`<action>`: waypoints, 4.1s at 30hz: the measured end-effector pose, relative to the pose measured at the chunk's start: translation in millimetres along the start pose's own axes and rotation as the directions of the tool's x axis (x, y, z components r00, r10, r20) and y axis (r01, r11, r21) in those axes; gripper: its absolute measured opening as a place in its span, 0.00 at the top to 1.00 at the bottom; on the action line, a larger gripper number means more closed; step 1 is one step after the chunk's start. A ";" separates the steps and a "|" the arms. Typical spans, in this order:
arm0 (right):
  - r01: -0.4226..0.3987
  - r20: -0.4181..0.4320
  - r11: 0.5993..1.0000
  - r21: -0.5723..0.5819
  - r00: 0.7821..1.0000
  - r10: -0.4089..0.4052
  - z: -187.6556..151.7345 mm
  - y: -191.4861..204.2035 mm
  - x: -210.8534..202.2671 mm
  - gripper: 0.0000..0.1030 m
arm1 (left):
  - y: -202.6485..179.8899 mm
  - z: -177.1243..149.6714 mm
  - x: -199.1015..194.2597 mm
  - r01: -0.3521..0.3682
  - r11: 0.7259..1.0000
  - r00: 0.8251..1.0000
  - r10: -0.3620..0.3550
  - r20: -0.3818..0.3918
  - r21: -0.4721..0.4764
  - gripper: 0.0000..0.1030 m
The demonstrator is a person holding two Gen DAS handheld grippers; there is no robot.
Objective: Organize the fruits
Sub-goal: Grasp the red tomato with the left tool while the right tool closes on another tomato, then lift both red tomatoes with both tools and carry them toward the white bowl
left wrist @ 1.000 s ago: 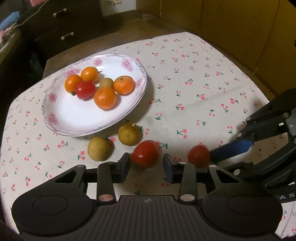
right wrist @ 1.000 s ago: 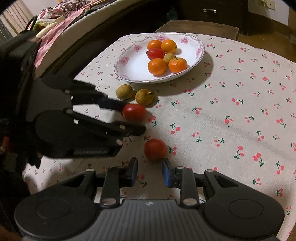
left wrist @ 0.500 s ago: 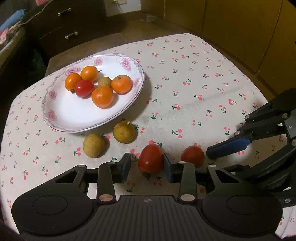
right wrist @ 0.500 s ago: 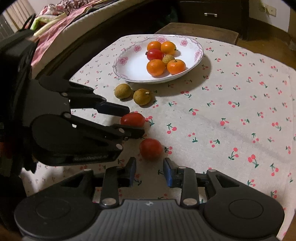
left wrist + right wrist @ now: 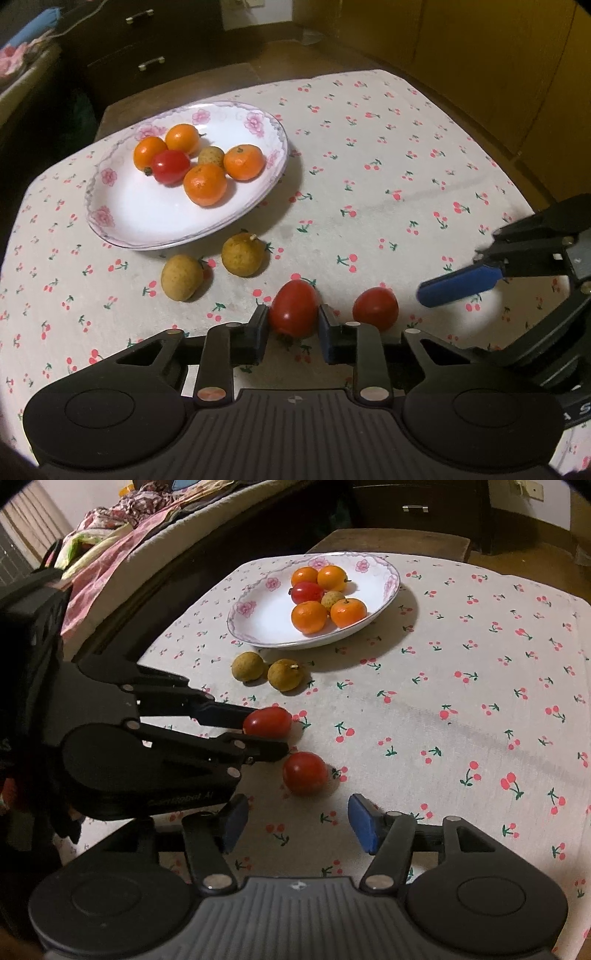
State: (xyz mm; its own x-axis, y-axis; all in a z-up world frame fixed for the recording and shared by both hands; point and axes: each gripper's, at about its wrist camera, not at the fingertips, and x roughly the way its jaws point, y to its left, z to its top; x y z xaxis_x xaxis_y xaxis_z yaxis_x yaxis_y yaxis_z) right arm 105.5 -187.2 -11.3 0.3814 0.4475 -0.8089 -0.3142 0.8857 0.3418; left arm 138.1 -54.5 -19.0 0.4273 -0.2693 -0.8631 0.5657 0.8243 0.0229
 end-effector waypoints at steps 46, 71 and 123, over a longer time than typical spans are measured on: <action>0.162 -0.026 0.979 -0.124 0.986 -0.166 19.5 31.6 20.2 0.66 | 13.8 -17.9 -13.2 -0.074 0.990 0.996 0.068 -0.054 -0.116 0.66; 0.171 -0.008 0.977 -0.129 0.985 -0.174 21.4 33.8 16.1 0.66 | 12.4 -13.4 -20.0 -0.101 0.987 0.995 0.097 -0.031 -0.122 0.66; 0.222 0.138 0.971 -0.092 0.968 -0.208 81.1 27.1 6.0 0.66 | 39.0 45.6 -30.8 -0.183 0.969 0.975 0.201 0.092 -0.168 0.68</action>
State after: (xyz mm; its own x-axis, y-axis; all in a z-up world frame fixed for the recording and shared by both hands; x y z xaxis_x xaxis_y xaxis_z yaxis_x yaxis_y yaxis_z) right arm 169.7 -150.6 31.8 0.5547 0.2659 -0.7884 -0.3007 0.9476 0.1080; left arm 179.2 -36.7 31.5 0.5950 -0.1431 -0.7909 0.3510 0.9315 0.0955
